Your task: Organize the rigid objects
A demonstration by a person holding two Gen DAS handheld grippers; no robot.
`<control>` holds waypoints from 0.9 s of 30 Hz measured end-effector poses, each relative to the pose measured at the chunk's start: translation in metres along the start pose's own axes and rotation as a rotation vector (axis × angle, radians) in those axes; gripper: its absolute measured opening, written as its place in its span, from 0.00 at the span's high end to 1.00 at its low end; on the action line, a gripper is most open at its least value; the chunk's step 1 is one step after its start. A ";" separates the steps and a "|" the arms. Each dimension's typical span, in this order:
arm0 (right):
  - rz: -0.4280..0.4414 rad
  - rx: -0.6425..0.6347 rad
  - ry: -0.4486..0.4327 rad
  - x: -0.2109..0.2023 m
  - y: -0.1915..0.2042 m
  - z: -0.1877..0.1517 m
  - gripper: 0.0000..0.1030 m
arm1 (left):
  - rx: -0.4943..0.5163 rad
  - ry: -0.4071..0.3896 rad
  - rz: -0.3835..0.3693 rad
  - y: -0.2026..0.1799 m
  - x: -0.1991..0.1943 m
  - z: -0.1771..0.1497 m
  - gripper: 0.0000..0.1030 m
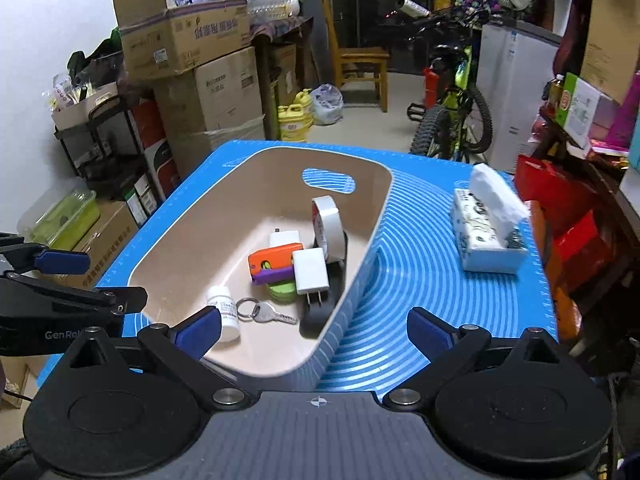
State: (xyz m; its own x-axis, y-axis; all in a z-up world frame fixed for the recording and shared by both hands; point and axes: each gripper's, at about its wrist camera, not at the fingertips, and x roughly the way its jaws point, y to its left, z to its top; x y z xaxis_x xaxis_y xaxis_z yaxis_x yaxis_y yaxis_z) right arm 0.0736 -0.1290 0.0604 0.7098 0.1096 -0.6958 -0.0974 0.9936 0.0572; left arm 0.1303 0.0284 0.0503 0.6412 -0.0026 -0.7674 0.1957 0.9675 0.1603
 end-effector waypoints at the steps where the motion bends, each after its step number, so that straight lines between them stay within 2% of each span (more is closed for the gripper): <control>1: -0.002 0.000 -0.004 -0.006 0.000 -0.003 0.04 | -0.004 -0.005 -0.001 -0.001 -0.006 -0.002 0.35; 15: -0.060 0.004 -0.078 -0.097 0.002 -0.068 0.04 | -0.051 -0.065 0.011 -0.024 -0.070 -0.050 0.35; 19: -0.066 0.024 -0.088 -0.112 0.000 -0.086 0.04 | -0.042 -0.054 -0.018 -0.032 -0.079 -0.065 0.35; 27: -0.084 0.075 -0.112 -0.126 -0.004 -0.128 0.04 | -0.048 -0.081 0.023 -0.040 -0.091 -0.093 0.35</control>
State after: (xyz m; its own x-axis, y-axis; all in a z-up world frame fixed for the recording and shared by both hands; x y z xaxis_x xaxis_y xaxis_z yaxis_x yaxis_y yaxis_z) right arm -0.1045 -0.1507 0.0566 0.7869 0.0244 -0.6166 0.0146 0.9982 0.0582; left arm -0.0045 0.0138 0.0557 0.7033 0.0017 -0.7109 0.1452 0.9786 0.1460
